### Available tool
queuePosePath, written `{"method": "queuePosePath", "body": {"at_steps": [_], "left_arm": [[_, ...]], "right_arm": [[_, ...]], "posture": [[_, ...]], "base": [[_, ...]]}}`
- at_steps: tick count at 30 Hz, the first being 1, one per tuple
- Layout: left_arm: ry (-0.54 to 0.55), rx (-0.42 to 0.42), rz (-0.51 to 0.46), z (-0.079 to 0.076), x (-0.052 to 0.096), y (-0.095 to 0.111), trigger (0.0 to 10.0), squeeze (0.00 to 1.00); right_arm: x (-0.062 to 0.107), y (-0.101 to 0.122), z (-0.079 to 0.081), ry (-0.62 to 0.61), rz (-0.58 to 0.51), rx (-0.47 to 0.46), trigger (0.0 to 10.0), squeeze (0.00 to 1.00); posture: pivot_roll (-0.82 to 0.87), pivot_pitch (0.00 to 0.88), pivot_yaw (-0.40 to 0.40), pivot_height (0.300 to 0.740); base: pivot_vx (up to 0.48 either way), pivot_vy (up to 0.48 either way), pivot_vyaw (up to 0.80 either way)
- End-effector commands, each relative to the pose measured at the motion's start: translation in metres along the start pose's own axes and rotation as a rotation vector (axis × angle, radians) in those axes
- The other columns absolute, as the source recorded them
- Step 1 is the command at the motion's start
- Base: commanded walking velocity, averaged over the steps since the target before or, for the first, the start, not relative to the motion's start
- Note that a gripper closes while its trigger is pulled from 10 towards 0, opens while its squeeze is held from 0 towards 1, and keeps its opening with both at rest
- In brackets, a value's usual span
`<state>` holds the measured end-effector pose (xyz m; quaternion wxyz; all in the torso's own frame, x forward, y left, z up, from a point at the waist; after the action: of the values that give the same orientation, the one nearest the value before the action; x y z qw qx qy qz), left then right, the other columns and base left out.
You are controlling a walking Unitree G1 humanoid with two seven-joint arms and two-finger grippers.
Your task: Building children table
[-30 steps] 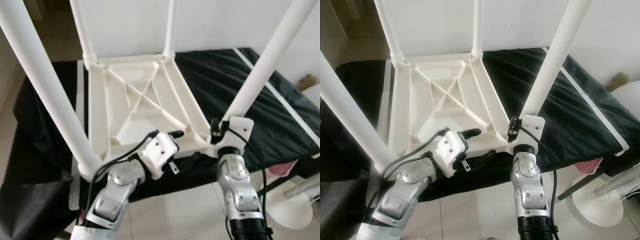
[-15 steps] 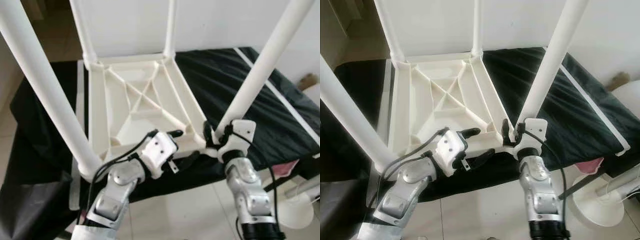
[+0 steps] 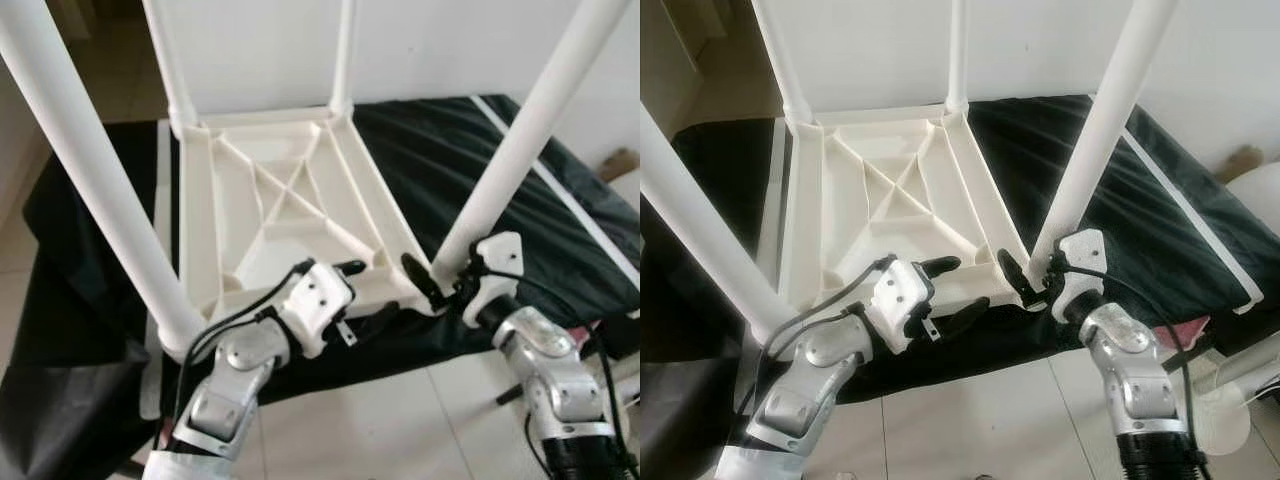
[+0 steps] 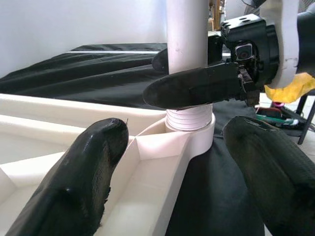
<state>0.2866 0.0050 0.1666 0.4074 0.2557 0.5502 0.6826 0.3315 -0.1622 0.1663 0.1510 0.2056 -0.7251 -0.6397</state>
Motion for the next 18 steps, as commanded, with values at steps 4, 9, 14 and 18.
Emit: {"method": "queuePosePath", "body": {"at_steps": [4,9,14,18], "left_arm": [[0.017,0.015,-0.003,0.001,0.000,0.001,10.0,0.00],[0.010,0.018,-0.002,0.000,-0.001,0.002,10.0,0.00],[0.006,0.023,-0.002,-0.001,-0.001,0.002,10.0,0.00],[0.004,0.022,-0.002,-0.001,-0.001,0.002,10.0,0.00]], "right_arm": [[-0.002,-0.006,0.004,0.101,0.040,0.017,10.0,0.00],[-0.003,-0.015,0.004,0.194,0.095,0.047,10.0,0.00],[-0.009,-0.019,0.000,0.216,0.110,0.073,10.0,0.00],[-0.011,-0.019,0.000,0.228,0.108,0.064,3.1,0.00]], "posture": [[-0.01,0.060,-0.047,0.740],[-0.01,0.057,-0.051,0.740],[-0.01,0.055,-0.052,0.740],[0.00,0.057,-0.057,0.740]], "base": [[0.000,0.000,0.00],[0.000,0.000,0.00],[0.000,0.000,0.00],[0.000,0.000,0.00]]}}
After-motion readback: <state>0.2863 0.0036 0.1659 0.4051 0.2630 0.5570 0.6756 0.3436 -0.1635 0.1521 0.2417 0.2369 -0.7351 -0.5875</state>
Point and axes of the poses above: a point about 5 cm out from each wrist's last joint towards the gripper, its own x axis pointing back from the gripper into the wrist, its own y axis along the axis of the wrist's last joint, z = x × y, the point moved 5 cm from there along -x, pointing out of the wrist towards the gripper
